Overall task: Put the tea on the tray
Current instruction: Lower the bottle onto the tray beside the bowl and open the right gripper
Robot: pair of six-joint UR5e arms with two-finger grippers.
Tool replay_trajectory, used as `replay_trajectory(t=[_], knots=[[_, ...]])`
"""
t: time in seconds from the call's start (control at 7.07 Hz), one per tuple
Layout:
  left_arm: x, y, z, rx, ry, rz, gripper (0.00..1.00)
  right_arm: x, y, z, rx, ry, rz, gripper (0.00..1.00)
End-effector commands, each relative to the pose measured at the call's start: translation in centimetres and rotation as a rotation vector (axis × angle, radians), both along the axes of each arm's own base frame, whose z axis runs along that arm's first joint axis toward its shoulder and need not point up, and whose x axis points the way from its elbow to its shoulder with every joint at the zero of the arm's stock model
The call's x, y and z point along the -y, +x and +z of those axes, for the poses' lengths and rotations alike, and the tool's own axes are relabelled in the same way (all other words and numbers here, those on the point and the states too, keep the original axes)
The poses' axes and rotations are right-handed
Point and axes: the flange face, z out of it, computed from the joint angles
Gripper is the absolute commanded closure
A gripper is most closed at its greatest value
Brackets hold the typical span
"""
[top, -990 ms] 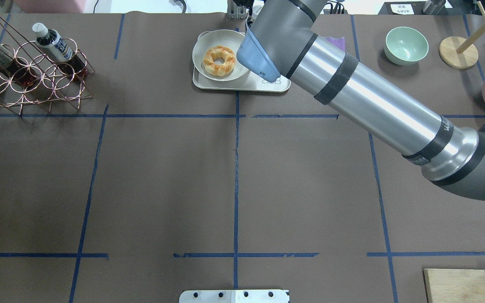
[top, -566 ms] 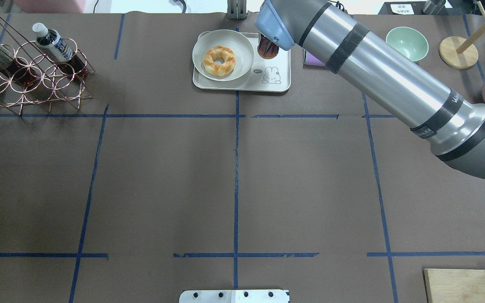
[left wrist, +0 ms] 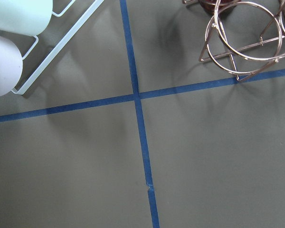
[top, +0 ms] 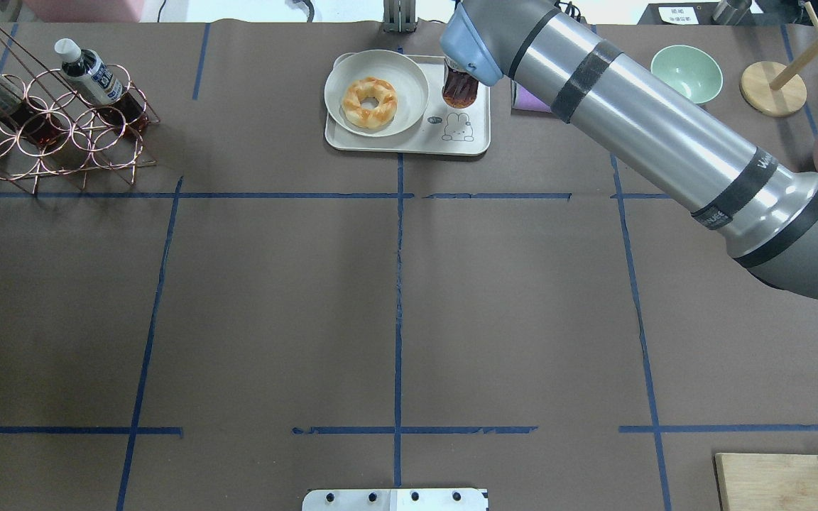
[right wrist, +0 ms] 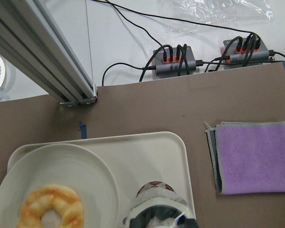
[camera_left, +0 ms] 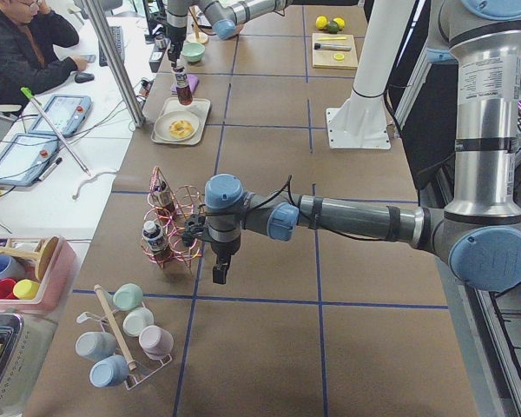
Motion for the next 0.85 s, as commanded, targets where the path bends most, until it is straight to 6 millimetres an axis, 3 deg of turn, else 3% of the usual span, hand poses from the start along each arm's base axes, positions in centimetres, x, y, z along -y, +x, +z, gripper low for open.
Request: replay_trajectory(t=[0.0, 0.42, 0.57, 0.71], knots=[[0.00, -0.05, -0.01, 0.000, 0.000, -0.001, 0.00, 0.37, -0.30, 0.69, 0.000, 0.000, -0.001, 1.00], [0.01, -0.05, -0.32, -0.001, 0.005, -0.002, 0.00, 0.49, -0.55, 1.12, 0.001, 0.004, -0.003, 0.96], [0.08, -0.03, -0.40, -0.002, 0.007, -0.002, 0.00, 0.50, -0.56, 1.27, 0.004, 0.006, -0.002, 0.85], [0.08, -0.03, -0.47, -0.002, 0.008, -0.002, 0.00, 0.51, -0.56, 1.52, 0.003, 0.005, -0.002, 0.64]])
